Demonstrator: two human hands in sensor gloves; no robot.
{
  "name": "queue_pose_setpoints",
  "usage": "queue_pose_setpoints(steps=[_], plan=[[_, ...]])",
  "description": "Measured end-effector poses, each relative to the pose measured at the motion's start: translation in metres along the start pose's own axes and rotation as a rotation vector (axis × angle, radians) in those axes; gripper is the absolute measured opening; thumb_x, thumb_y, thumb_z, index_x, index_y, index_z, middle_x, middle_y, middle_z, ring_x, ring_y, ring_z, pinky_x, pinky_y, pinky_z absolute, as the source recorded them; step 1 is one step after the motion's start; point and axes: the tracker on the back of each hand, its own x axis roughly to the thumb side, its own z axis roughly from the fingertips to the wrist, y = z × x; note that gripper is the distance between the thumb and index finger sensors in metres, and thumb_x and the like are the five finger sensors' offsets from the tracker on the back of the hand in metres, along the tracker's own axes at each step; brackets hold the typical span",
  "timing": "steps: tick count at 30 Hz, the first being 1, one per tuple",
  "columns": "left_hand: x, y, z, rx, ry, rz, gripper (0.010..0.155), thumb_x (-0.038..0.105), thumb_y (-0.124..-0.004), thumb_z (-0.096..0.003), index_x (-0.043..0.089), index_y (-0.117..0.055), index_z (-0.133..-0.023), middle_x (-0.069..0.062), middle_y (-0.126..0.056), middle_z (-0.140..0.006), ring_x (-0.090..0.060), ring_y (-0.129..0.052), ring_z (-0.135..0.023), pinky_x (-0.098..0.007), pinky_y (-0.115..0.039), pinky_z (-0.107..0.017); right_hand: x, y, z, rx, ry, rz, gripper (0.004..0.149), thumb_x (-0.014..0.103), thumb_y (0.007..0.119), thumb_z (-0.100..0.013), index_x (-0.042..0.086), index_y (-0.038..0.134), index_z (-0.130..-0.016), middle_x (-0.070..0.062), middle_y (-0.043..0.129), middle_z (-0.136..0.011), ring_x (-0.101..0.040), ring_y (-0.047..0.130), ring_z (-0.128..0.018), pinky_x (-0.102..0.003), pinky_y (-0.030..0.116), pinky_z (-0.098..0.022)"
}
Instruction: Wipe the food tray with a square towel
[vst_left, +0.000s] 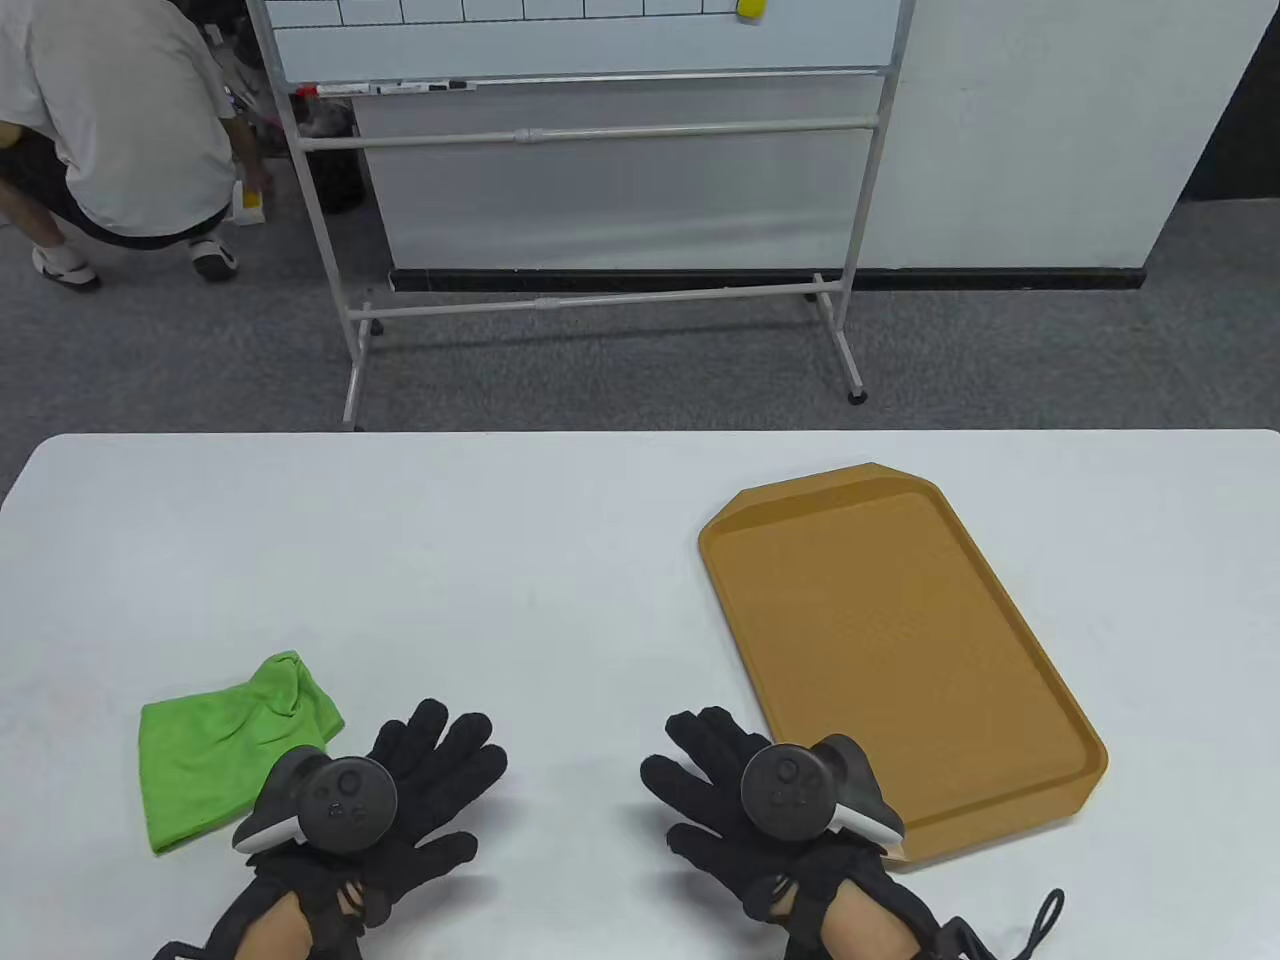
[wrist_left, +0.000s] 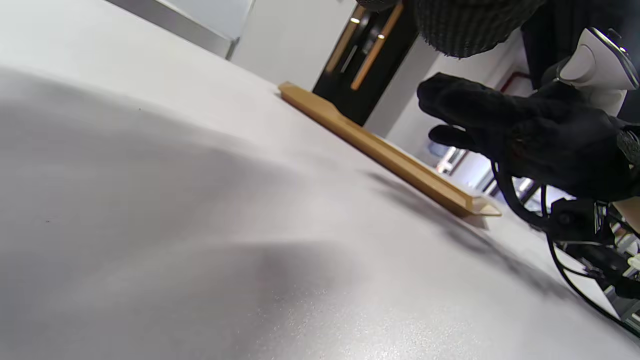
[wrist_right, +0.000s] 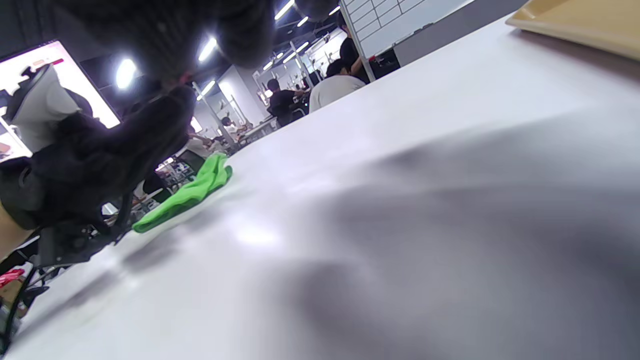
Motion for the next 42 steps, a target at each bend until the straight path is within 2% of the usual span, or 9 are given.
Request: queue_pose_setpoints(steps=[20, 28, 33, 36, 38, 39, 40, 42], plan=[[-0.005, 0.001, 0.002, 0.004, 0.016, -0.006, 0.073, 0.058, -0.064, -0.0494, 0.037, -0.030, -0.111, 0.010, -0.007, -0.118, -0.029, 0.005, -0.102, -0.056, -0.006, -0.072, -0.001, -0.001, 0.001, 0.010, 0.049, -0.007, 0.067, 0.054, 0.070, -0.050, 0.032, 0.054, -0.111, -0.007, 0.027, -0.121, -0.035, 0.019, -0.111, -0.063, 0.031, -0.074], [-0.006, 0.001, 0.002, 0.001, 0.019, -0.001, 0.073, 0.058, -0.064, -0.0494, 0.037, -0.031, -0.111, 0.010, -0.008, -0.118, -0.029, 0.005, -0.103, -0.056, -0.006, -0.072, -0.017, -0.013, 0.007, -0.125, 0.196, 0.005, 0.067, 0.055, 0.071, -0.049, 0.031, 0.056, -0.110, -0.007, 0.034, -0.121, -0.036, 0.025, -0.111, -0.064, 0.030, -0.073], [-0.010, 0.002, 0.003, 0.004, 0.028, 0.014, 0.073, 0.057, -0.064, -0.0495, 0.037, -0.031, -0.111, 0.010, -0.008, -0.118, -0.030, 0.004, -0.103, -0.056, -0.007, -0.072, -0.044, -0.036, 0.027, -0.320, 0.508, 0.126, 0.073, 0.061, 0.073, -0.046, 0.032, 0.055, -0.110, -0.008, 0.041, -0.120, -0.039, 0.034, -0.110, -0.067, 0.039, -0.072], [-0.011, 0.002, 0.004, 0.007, 0.036, 0.013, 0.073, 0.057, -0.064, -0.0495, 0.037, -0.032, -0.111, 0.009, -0.009, -0.118, -0.030, 0.004, -0.103, -0.056, -0.007, -0.072, -0.067, -0.052, 0.051, -0.492, 0.883, 0.244, 0.074, 0.061, 0.074, -0.045, 0.031, 0.054, -0.110, -0.011, 0.042, -0.119, -0.041, 0.041, -0.107, -0.063, 0.047, -0.071], [-0.012, 0.002, 0.004, 0.010, 0.037, 0.012, 0.073, 0.057, -0.064, -0.0495, 0.036, -0.032, -0.111, 0.009, -0.009, -0.119, -0.031, 0.003, -0.104, -0.056, -0.007, -0.072, -0.082, -0.056, 0.067, -0.551, 1.119, 0.248, 0.075, 0.060, 0.073, -0.046, 0.030, 0.049, -0.111, -0.017, 0.034, -0.117, -0.046, 0.037, -0.100, -0.061, 0.047, -0.068], [-0.012, 0.002, 0.004, 0.011, 0.038, 0.011, 0.072, 0.057, -0.064, -0.0496, 0.036, -0.032, -0.111, 0.009, -0.009, -0.119, -0.032, 0.003, -0.104, -0.056, -0.007, -0.072, -0.091, -0.058, 0.075, -0.534, 1.204, 0.292, 0.077, 0.061, 0.073, -0.046, 0.031, 0.046, -0.112, -0.017, 0.031, -0.116, -0.046, 0.036, -0.098, -0.060, 0.048, -0.067], [-0.012, 0.002, 0.004, 0.012, 0.039, 0.010, 0.072, 0.057, -0.064, -0.0495, 0.036, -0.033, -0.111, 0.009, -0.009, -0.119, -0.032, 0.003, -0.104, -0.056, -0.007, -0.072, -0.104, -0.059, 0.085, -0.437, 1.313, 0.328, 0.079, 0.063, 0.071, -0.046, 0.034, 0.039, -0.113, -0.018, 0.022, -0.115, -0.044, 0.034, -0.097, -0.058, 0.048, -0.066], [-0.012, 0.002, 0.004, 0.011, 0.040, 0.010, 0.072, 0.057, -0.064, -0.0495, 0.036, -0.033, -0.111, 0.009, -0.009, -0.119, -0.032, 0.003, -0.104, -0.056, -0.007, -0.072, -0.119, -0.055, 0.096, -0.320, 1.412, 0.262, 0.082, 0.065, 0.069, -0.047, 0.036, 0.030, -0.113, -0.018, 0.015, -0.113, -0.044, 0.029, -0.096, -0.057, 0.046, -0.066]])
